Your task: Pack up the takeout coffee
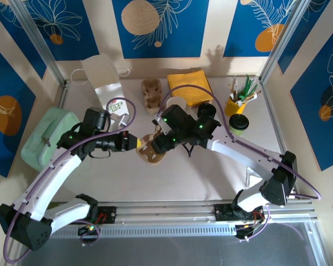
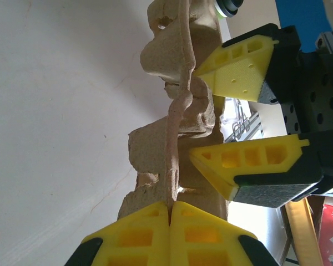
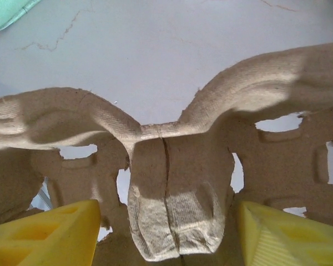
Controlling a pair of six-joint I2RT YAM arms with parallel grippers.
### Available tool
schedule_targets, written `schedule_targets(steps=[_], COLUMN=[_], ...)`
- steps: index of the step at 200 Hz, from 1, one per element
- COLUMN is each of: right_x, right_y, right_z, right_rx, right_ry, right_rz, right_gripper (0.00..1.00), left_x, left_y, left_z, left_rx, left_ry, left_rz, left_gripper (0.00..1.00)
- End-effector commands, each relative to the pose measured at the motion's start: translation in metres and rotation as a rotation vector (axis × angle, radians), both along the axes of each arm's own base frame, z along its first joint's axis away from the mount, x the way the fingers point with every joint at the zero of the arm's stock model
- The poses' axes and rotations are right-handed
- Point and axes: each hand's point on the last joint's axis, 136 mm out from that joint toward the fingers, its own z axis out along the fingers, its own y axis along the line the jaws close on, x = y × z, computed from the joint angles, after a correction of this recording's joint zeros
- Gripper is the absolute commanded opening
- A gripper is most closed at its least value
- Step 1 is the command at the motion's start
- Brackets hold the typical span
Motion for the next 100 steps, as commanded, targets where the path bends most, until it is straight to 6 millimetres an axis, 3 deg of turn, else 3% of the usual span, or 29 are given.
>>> schedule_targets(steps=[1, 100], right_x=[0.0014, 0.0057], right_y=[0.0069, 0.0088], right_z=[0.0043, -0.0046], right_rx=[0.014, -0.033], right_ry=[-0.002, -0.021], right_rz=[0.002, -0.016], right_gripper=[0.63, 0.53], left_x=[-0.0022, -0.0046], left_y=[-0.0009, 0.0008], left_z=[0.0043, 0.0038], left_rx=[-0.031, -0.033], left_ry=[-0.019, -0.022], left_rz=[-0.016, -0.009], left_gripper=[0.04, 0.04])
